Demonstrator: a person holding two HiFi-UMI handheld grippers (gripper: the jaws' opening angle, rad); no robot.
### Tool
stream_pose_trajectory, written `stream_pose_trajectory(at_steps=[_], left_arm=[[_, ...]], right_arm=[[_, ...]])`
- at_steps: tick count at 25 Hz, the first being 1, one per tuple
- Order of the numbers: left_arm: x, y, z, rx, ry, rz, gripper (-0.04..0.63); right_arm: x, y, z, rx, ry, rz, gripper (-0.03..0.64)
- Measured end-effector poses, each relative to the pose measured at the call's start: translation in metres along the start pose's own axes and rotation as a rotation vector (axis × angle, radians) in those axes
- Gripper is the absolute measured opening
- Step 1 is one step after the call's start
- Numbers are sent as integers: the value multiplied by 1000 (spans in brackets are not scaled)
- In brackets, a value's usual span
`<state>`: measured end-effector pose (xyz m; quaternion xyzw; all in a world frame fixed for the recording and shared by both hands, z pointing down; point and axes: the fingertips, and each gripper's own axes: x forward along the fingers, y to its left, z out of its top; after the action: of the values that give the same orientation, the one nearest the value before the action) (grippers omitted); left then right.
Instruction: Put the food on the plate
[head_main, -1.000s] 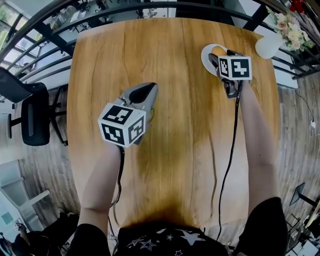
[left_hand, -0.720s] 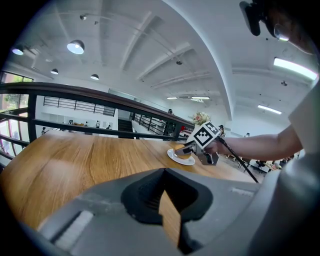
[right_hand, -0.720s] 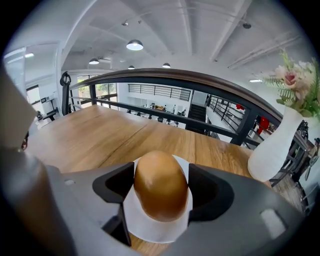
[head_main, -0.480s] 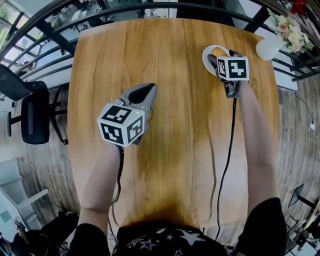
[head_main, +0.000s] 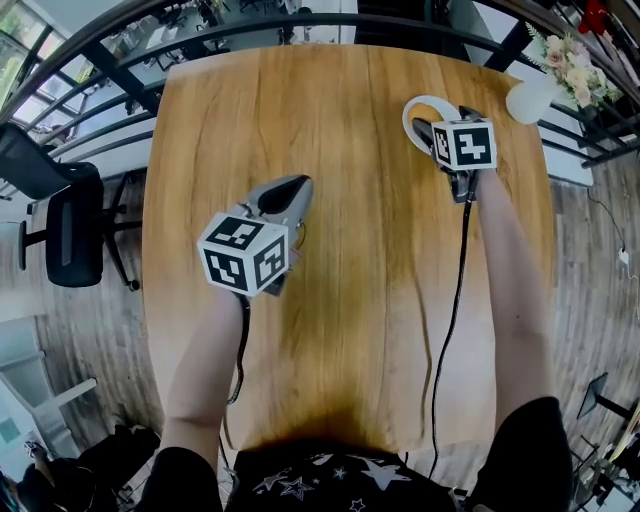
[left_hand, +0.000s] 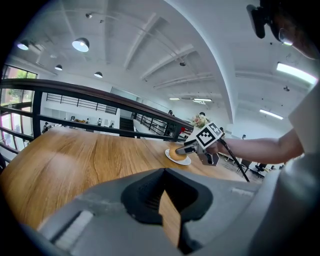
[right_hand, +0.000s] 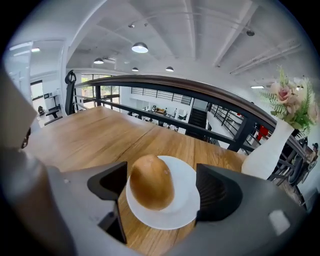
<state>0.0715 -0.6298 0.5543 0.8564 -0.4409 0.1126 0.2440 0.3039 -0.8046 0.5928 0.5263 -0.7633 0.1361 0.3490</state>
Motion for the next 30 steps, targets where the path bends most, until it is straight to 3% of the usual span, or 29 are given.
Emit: stream_pose_trajectory(at_steps=[20, 30], left_arm=[[-95, -67, -2, 28, -14, -5, 2], [-152, -91, -7, 44, -43, -41, 2]], right_arm=[[-115, 62, -2, 30, -59, 92, 434], [-190, 120, -15, 56, -84, 142, 412]])
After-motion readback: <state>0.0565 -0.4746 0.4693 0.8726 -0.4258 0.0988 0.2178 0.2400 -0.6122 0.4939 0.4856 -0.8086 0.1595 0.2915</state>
